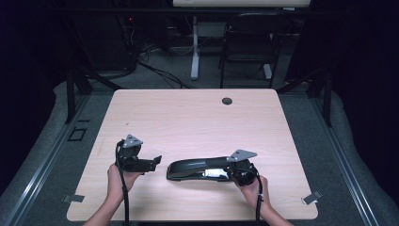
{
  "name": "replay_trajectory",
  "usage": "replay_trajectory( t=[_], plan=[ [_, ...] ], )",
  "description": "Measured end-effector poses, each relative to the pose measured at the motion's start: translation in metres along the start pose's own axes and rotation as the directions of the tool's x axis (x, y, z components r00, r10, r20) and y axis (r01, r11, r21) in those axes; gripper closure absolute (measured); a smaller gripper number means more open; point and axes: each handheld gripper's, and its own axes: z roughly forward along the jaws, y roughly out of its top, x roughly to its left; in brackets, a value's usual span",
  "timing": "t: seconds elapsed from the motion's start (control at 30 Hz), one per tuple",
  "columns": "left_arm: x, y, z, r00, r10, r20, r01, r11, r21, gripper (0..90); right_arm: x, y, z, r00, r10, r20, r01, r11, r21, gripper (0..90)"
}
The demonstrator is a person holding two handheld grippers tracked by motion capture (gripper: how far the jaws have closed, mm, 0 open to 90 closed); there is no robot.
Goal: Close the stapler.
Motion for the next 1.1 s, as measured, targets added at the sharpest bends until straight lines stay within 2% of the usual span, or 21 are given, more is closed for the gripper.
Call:
replay_trajectory(
  t=[0.17, 0.23, 0.4, 0.53, 0.63, 0.73, 0.8, 0.9, 1.0, 1.1],
  plan=[
    [0.000, 0.000, 0.000, 1.0000, 0.000, -0.001, 0.000, 1.0000, 0.001, 8.2, -0.002, -0.001, 0.000, 1.0000, -0.005, 0.002, 0.005, 0.9999, 0.014, 89.9],
    [0.000, 0.000, 0.000, 1.0000, 0.000, -0.002, 0.000, 1.0000, -0.002, 8.2, -0.004, -0.001, -0.001, 0.9999, -0.011, 0.006, 0.011, 0.9995, 0.030, 90.0],
    [0.000, 0.000, 0.000, 1.0000, 0.003, -0.005, -0.003, 1.0000, 0.001, 8.2, -0.013, -0.005, -0.010, 0.9998, 0.000, 0.022, 0.000, 0.9996, 0.029, 90.0],
    [-0.001, 0.000, 0.000, 0.9999, 0.006, -0.010, -0.006, 1.0000, 0.001, 8.1, -0.022, -0.001, -0.023, 0.9985, 0.031, 0.044, -0.031, 0.9994, -0.013, 90.0],
    [-0.001, 0.000, 0.000, 0.9998, 0.010, -0.018, -0.010, 0.9999, 0.003, 7.9, -0.028, 0.002, -0.029, 0.9965, 0.073, 0.041, -0.072, 0.9963, -0.047, 90.0],
    [0.001, 0.000, 0.001, 0.9997, 0.007, -0.022, -0.007, 1.0000, 0.005, 7.2, -0.029, 0.007, -0.038, 0.9951, 0.084, 0.051, -0.080, 0.9932, -0.085, 90.0],
    [0.002, 0.000, 0.001, 0.9998, 0.000, -0.022, 0.000, 1.0000, 0.002, 7.0, -0.028, 0.012, -0.045, 0.9963, 0.065, 0.056, -0.059, 0.9918, -0.114, 90.0],
    [0.002, 0.000, 0.001, 0.9997, 0.003, -0.023, -0.003, 1.0000, 0.000, 6.8, -0.023, 0.017, -0.051, 0.9987, 0.041, 0.032, -0.036, 0.9900, -0.137, 90.0],
    [0.001, 0.000, 0.001, 0.9998, 0.004, -0.021, -0.004, 1.0000, 0.003, 6.7, -0.015, 0.020, -0.049, 0.9998, 0.013, 0.013, -0.011, 0.9913, -0.131, 90.0],
    [0.002, 0.000, 0.001, 0.9998, 0.006, -0.020, -0.006, 1.0000, 0.002, 6.7, -0.012, 0.022, -0.049, 0.9998, -0.008, 0.018, 0.010, 0.9930, -0.118, 90.0]
  ],
)
